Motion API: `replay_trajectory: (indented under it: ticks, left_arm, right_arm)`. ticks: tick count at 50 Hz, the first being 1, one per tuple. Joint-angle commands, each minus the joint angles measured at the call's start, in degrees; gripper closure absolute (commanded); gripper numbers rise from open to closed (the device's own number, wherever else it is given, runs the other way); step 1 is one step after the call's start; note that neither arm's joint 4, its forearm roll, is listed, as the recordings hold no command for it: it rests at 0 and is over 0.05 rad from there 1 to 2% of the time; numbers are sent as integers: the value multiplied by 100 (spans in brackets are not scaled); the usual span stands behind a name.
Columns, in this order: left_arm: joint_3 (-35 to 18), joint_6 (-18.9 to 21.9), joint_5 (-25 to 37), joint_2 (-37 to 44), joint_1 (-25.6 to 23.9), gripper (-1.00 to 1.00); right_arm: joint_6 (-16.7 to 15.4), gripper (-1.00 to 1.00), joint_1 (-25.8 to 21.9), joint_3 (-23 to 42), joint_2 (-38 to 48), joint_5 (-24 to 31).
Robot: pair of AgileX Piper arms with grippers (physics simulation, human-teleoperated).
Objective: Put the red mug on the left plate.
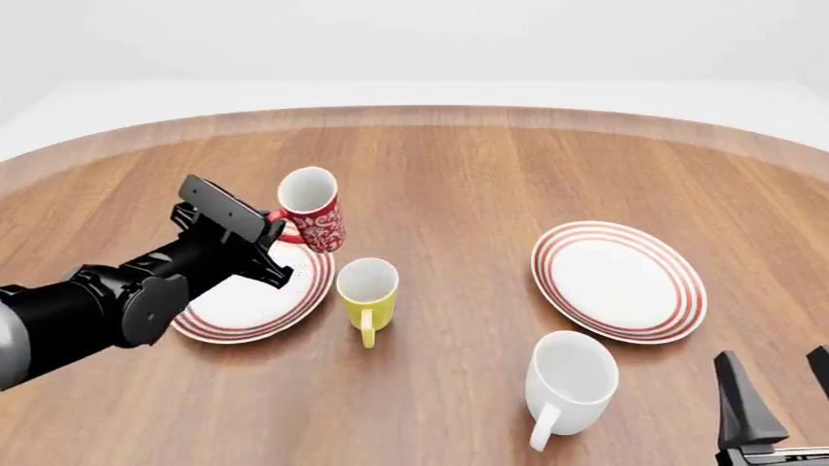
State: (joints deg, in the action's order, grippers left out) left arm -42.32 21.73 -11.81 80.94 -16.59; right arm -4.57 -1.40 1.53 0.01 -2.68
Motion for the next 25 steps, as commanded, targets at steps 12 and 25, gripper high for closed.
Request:
replay_trajectory:
  ticks: [12,25]
  left_arm:
    - [461,40,-598,-69,802,100]
    - [665,-10,-1241,212,1176,100]
  right_arm:
    - [-45,-100,13,2,0,-17]
    - [-18,-100,-19,48,0,-2]
